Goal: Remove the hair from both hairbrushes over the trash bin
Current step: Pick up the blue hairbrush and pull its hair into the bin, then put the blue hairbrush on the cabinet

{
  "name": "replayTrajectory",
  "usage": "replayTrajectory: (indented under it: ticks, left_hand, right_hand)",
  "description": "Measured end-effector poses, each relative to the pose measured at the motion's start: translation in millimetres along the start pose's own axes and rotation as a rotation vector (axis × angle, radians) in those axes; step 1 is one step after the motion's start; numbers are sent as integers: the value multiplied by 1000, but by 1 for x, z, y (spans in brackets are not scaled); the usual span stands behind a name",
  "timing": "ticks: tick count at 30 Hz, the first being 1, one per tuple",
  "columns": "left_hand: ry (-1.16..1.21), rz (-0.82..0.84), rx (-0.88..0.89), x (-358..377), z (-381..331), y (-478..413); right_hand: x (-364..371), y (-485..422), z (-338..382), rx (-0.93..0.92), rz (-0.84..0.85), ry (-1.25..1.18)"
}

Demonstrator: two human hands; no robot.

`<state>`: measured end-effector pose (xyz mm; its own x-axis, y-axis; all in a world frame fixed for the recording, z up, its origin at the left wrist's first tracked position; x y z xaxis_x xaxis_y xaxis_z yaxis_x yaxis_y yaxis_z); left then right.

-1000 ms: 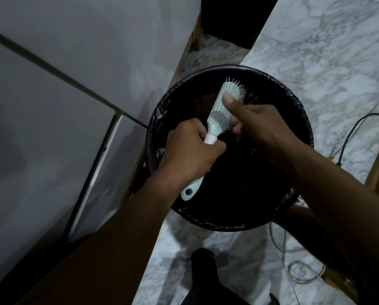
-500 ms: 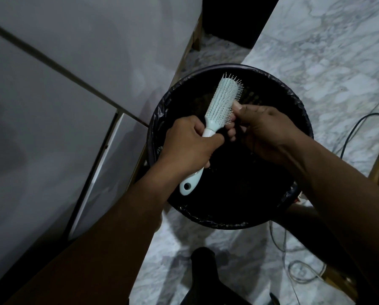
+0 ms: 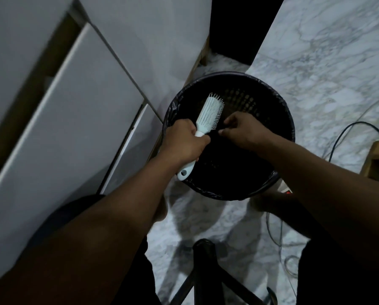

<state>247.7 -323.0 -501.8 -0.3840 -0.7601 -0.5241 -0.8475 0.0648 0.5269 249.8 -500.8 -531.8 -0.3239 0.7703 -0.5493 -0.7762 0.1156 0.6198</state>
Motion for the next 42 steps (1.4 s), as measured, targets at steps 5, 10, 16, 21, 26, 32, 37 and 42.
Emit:
replayTrajectory:
  ticks: [5, 10, 16, 21, 26, 32, 37, 42]
  left_hand:
    - [-72, -88, 56, -46, -41, 34]
    - [-109, -174, 137, -100, -102, 88]
    - [-99, -332, 289, -170, -174, 176]
    - [-173, -543, 365, -234, -215, 256]
    - [-181, -740, 360, -306, -230, 332]
    - [-187, -919, 301, -384, -216, 408]
    - [-188, -1029, 224, -443, -194, 457]
    - [-192, -1108, 155, -483, -174, 490]
  right_hand:
    - [-41, 40, 48, -65, 122, 244]
    - [-103, 106, 118, -187, 31, 326]
    - [-165, 214, 206, -385, -114, 327]
    - [-190, 305, 266, -513, -238, 428]
    - [-200, 378, 318, -644, -292, 433]
    - [-188, 438, 389, -740, -273, 436]
    - [-165, 484, 453, -842, -250, 430]
    - [-126, 522, 513, -967, -247, 500]
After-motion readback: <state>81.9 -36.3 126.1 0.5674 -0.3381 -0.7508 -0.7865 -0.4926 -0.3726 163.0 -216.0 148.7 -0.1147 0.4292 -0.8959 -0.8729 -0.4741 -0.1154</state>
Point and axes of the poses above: each hand's wrist, its own y-axis away from the middle knuckle, its own x-axis out of the palm, z = x × y, the point moved 8 cm from there along -y, towards the middle knuckle, and after that the axes turned 1 degree about x, right-handed, at the moved point
